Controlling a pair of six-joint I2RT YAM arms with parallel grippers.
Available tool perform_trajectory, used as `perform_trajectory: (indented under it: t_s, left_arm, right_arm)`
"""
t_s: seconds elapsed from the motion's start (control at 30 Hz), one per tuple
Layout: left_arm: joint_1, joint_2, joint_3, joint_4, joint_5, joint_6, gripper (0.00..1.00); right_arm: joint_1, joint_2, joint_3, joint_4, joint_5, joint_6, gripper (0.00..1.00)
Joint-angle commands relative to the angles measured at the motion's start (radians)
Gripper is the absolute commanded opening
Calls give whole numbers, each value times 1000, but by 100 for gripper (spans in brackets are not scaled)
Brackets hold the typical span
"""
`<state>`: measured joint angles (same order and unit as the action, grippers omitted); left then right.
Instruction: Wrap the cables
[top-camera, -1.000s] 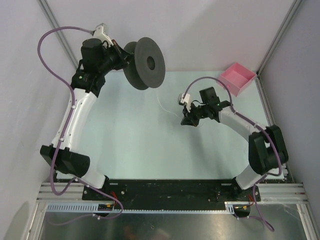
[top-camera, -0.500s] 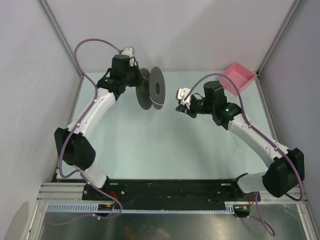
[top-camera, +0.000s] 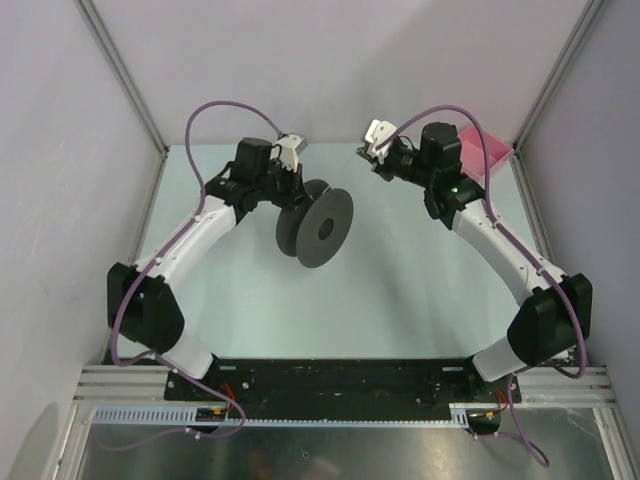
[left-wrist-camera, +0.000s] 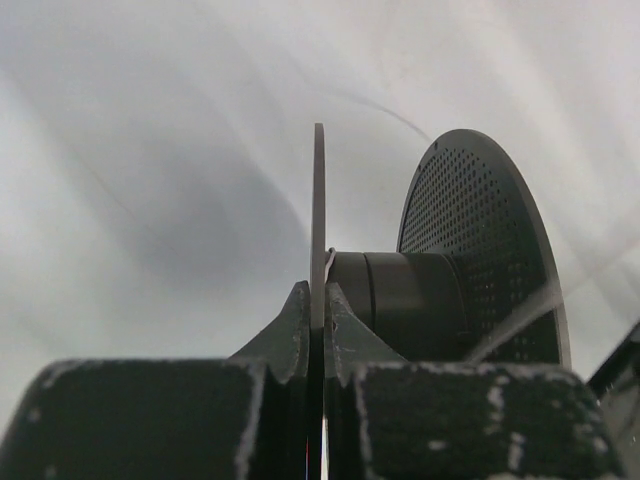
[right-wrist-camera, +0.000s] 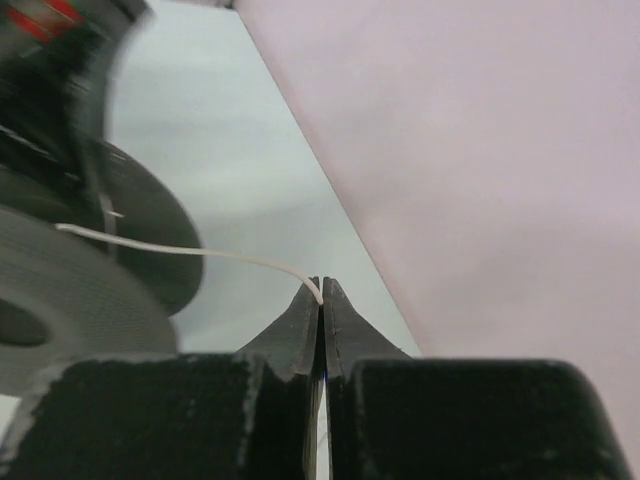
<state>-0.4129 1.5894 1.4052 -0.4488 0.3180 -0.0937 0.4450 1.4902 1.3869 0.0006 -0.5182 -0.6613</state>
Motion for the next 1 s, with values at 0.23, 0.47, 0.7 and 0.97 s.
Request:
perform_trajectory:
  t_s: [0.23,0.47,0.7,0.97]
  left_arm:
    - [41,-217,-55,80,393,188,0]
    - [133,-216,-8,134,505,2,0]
    - [178,-217,117,224,466,-156,0]
    - [180,-219,278,274,311,-272,0]
  right_arm:
    - [-180,120,125,32,29,65,0]
    - [-239,162,121,-57,-24,79,0]
    - [-230,167,56,-201,-125,66,35]
    - [-217,132,12,-220,-167,140,78]
